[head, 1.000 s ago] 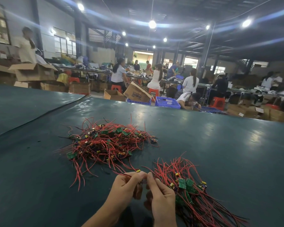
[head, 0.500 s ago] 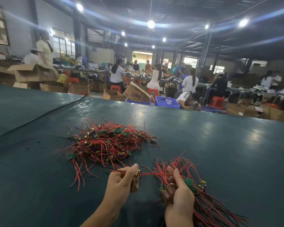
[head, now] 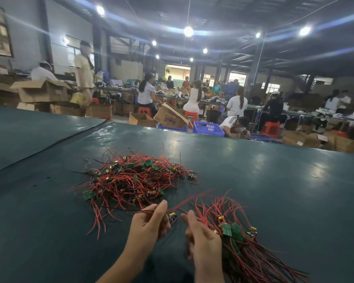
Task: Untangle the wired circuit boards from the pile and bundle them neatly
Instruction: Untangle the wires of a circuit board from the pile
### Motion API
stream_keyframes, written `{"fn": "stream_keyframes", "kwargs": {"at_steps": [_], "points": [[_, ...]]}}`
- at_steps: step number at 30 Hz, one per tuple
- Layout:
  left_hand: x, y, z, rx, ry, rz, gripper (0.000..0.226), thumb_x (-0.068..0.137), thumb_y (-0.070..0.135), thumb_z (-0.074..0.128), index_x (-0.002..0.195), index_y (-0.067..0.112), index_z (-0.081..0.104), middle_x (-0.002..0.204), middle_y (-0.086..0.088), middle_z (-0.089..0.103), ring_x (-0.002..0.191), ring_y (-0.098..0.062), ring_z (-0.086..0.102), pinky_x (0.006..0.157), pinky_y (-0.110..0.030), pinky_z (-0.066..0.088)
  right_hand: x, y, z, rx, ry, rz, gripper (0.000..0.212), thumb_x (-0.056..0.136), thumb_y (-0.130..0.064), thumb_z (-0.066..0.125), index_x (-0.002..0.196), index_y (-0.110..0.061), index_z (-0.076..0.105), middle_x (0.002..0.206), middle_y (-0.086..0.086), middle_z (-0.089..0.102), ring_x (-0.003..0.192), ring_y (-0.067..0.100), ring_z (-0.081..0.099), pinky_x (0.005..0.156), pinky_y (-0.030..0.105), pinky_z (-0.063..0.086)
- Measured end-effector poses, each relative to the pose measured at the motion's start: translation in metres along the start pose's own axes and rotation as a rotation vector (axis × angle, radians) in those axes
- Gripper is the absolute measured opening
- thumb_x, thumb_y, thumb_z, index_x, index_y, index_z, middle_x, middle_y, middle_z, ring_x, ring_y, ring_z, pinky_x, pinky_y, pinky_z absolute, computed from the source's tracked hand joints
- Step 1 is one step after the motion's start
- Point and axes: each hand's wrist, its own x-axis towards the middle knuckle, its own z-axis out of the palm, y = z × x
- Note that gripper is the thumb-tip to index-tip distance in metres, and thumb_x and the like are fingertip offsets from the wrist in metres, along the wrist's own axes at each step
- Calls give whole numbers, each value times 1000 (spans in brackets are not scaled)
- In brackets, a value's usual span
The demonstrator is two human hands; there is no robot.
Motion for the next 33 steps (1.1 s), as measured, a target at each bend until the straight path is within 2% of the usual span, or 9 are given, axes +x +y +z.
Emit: {"fn": "stream_keyframes", "kwargs": {"at_steps": [3, 5, 8, 12, 14, 18, 22, 30, 33], "points": [[-3, -4, 5, 6, -105, -28, 33, 84, 28, 61, 58, 8, 58, 49, -7, 53, 43, -13, 45, 43, -19, 38, -6, 4, 10, -55, -56, -89, 30, 87, -25, 66, 63, -16, 78, 41, -6, 51, 37, 3, 41, 42, 16, 35], [-5, -6, 6, 19, -177, -38, 30, 78, 35, 62, 59, 11, 62, 51, -5, 53, 46, -12, 47, 45, -20, 38, -6, 4, 13, -37, -34, -100, 32, 89, -17, 65, 59, -17, 78, 46, 0, 62, 39, 2, 51, 44, 14, 41], [-6, -10, 5, 120, -224, 13, 32, 86, 29, 61, 57, 15, 65, 50, 0, 53, 47, -11, 48, 49, -19, 38, -3, 6, 11, 16, 53, -73, 33, 88, -11, 66, 58, -20, 78, 49, 2, 65, 40, 2, 54, 42, 15, 43], [-8, -8, 7, 141, -228, 46, 40, 91, 23, 58, 52, 18, 63, 48, 0, 52, 46, -11, 47, 50, -20, 39, 5, 9, 9, 66, 138, -40, 29, 85, -11, 70, 61, -23, 79, 66, 7, 74, 66, 16, 71, 64, 26, 57], [-8, -6, 8, 103, -212, 18, 41, 92, 18, 57, 51, 17, 62, 49, -1, 51, 46, -12, 47, 49, -22, 41, 10, 8, 5, 114, 204, -19, 22, 82, -13, 74, 61, -19, 78, 64, 7, 73, 61, 19, 69, 61, 27, 55], [-7, -1, 7, 101, -199, 38, 41, 90, 22, 57, 49, 17, 56, 49, -4, 50, 47, -16, 47, 51, -25, 40, 17, 0, -9, 226, 377, 34, 23, 77, -16, 79, 55, -16, 75, 42, -4, 47, 33, 8, 36, 39, 18, 36], [-7, 3, 6, 101, -186, 47, 38, 81, 35, 57, 49, 15, 55, 48, -6, 51, 46, -15, 47, 50, -23, 41, 24, -9, -23, 351, 453, 41, 12, 78, -15, 78, 68, -8, 76, 42, -8, 48, 33, 4, 32, 31, 16, 27], [-4, -1, -2, 52, -169, -59, 39, 78, 45, 55, 56, 13, 55, 53, -10, 56, 49, -18, 50, 50, -26, 41, 19, -1, -19, 250, 255, 36, 19, 80, -30, 71, 76, -13, 78, 46, -6, 42, 35, 6, 30, 35, 19, 29], [-4, -2, 0, 24, -209, -90, 45, 78, 49, 54, 49, 14, 54, 51, -11, 54, 45, -18, 50, 51, -24, 43, 10, 5, -10, 10, 78, 18, 41, 80, -46, 66, 65, -8, 72, 55, 8, 48, 49, 18, 42, 48, 25, 36]]}}
